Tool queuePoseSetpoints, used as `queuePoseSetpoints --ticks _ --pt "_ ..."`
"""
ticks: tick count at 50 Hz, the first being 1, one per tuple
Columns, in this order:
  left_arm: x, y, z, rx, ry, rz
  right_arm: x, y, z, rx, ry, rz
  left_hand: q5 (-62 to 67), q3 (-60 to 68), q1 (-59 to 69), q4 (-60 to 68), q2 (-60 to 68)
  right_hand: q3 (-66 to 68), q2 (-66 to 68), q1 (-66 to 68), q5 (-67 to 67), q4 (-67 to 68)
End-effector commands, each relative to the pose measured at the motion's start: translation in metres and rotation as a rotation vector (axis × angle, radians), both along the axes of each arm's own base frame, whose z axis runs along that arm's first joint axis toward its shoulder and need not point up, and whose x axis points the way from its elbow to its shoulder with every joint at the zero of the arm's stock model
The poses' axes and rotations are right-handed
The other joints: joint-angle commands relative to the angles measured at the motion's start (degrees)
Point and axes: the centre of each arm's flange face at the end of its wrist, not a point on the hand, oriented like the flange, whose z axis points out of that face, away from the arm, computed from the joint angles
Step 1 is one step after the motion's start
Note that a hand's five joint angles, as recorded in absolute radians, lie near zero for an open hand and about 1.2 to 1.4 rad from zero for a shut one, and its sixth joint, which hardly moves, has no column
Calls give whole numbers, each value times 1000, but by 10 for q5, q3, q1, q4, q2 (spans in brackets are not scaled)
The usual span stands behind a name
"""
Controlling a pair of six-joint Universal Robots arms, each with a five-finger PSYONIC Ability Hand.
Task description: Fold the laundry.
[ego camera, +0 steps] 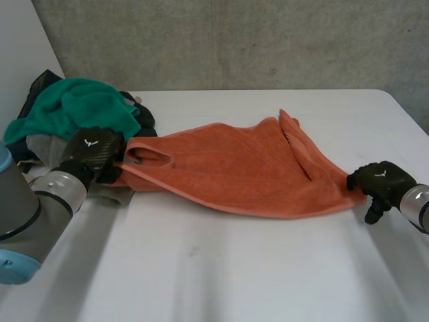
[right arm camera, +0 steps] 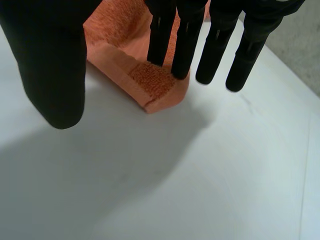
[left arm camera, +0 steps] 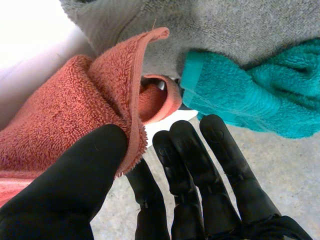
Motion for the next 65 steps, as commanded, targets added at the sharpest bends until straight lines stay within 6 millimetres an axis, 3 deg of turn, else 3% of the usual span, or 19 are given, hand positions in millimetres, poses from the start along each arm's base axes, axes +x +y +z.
queuePoseSetpoints --ticks 1,16,17,19,23,27,28,32,34,35,40,45,53,54,57,60,61,64,65 --pt "0 -3 2 6 -2 2 5 -14 -3 -85 -14 50 134 113 135 111 113 107 105 104 102 105" --pt "3 -3 4 12 -4 12 17 -23 -15 -84 -36 77 134 113 135 111 113 171 169 168 166 169" --pt "4 -3 4 14 -4 17 18 -24 -16 -84 -36 79 134 113 135 111 113 198 195 194 193 196" --pt "7 -5 3 24 -3 28 18 -27 -15 -91 -39 77 134 113 135 111 113 461 458 457 456 459" --pt "8 -2 7 35 -8 26 17 -26 -3 -105 -80 65 134 113 135 111 113 482 480 479 478 481" --pt "8 9 24 57 -20 8 11 -15 51 -192 -112 61 134 113 135 111 113 482 480 479 478 481" --pt "6 18 37 61 -24 -13 10 -5 78 -212 -105 59 134 113 135 111 113 482 480 479 478 481" --pt "4 40 92 -5 -16 -56 -12 24 152 -270 -29 7 134 113 135 111 113 482 480 479 478 481" --pt "4 49 113 -44 -8 -61 -15 33 177 -308 -3 0 134 113 135 111 113 482 480 479 478 481" --pt "6 56 131 -79 -2 -59 -14 41 202 -360 17 -1 134 113 135 111 113 482 480 479 478 481" --pt "13 72 169 -147 -12 -23 -16 53 238 -379 30 -53 134 113 135 111 113 482 480 479 478 481" --pt "14 70 162 -79 -95 -1 -12 48 223 -263 65 -34 134 113 135 111 113 482 480 479 478 481" --pt "1 14 83 138 -266 7 5 17 152 -42 219 11 134 113 135 111 113 482 480 479 478 481" --pt "-5 2 68 152 -294 -8 10 7 139 -22 220 7 134 113 135 111 113 482 480 479 478 481" --pt "-21 -27 54 98 -329 -32 16 -21 127 -64 184 -36 134 113 135 111 113 482 480 479 478 481" --pt "-33 -51 57 4 -321 -33 20 -46 130 -155 120 -82 134 113 135 111 113 482 480 479 478 481" --pt "-39 -70 66 -89 -297 -17 22 -62 139 -245 69 -108 134 113 135 111 113 482 480 479 478 481" --pt "-45 -92 99 -278 -227 15 26 -82 166 -420 -29 -137 134 113 135 111 113 482 480 479 478 481" --pt "-47 -102 125 -407 -163 38 27 -93 187 -553 -105 -152 134 113 135 111 113 482 480 479 478 481"
